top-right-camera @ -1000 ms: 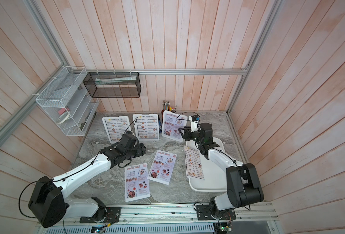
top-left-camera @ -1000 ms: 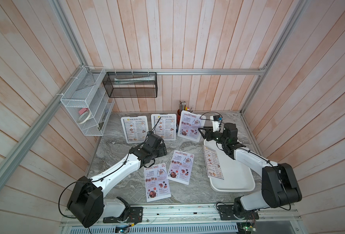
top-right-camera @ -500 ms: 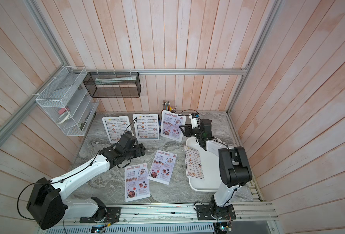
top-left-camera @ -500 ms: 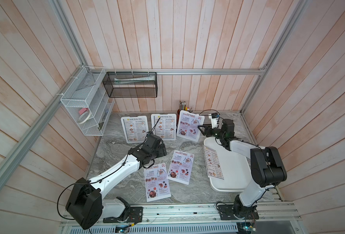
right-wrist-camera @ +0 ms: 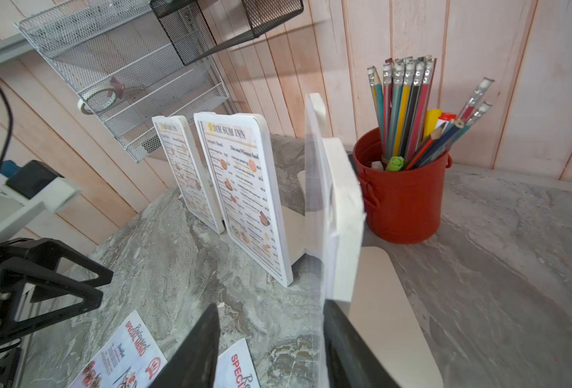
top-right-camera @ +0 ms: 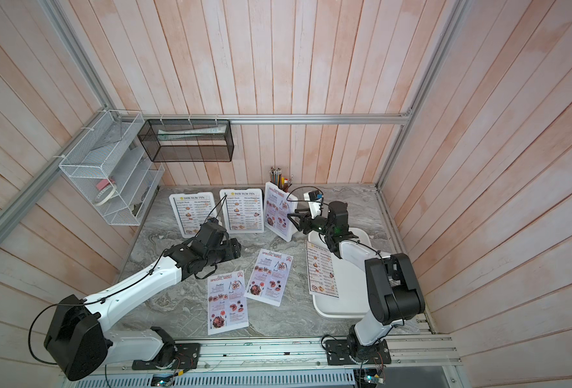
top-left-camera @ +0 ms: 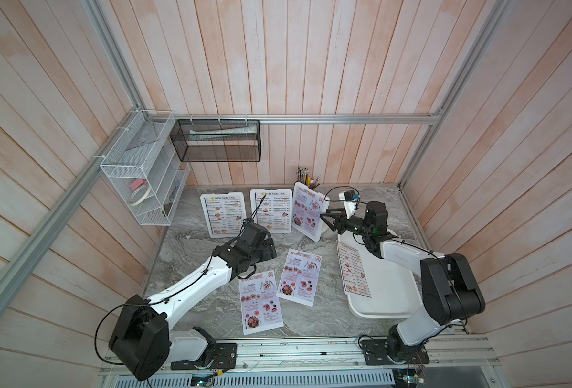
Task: Replace the menus in the menu holders
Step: Adjust the menu holder at the center of the board.
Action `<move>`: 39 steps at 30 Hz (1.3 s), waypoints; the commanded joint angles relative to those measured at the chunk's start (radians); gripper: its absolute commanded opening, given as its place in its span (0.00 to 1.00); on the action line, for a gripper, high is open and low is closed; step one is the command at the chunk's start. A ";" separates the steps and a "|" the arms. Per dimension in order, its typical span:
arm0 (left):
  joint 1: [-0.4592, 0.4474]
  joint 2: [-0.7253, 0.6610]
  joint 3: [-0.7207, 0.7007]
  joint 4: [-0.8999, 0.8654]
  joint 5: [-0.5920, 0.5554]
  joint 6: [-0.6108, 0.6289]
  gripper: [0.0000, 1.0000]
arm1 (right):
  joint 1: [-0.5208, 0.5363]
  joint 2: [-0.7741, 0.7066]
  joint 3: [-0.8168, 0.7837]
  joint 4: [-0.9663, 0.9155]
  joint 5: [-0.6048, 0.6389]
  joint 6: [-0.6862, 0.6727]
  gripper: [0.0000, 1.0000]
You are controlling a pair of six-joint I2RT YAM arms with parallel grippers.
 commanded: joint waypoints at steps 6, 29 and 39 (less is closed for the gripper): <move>-0.003 -0.004 -0.016 0.008 0.000 0.013 0.81 | -0.030 -0.063 -0.044 -0.011 0.147 -0.014 0.51; -0.004 -0.021 -0.007 -0.019 -0.020 0.012 0.82 | -0.014 0.138 0.136 0.044 0.122 0.052 0.48; -0.003 -0.004 -0.017 -0.002 -0.009 0.009 0.82 | 0.037 0.095 0.060 0.080 0.197 0.070 0.22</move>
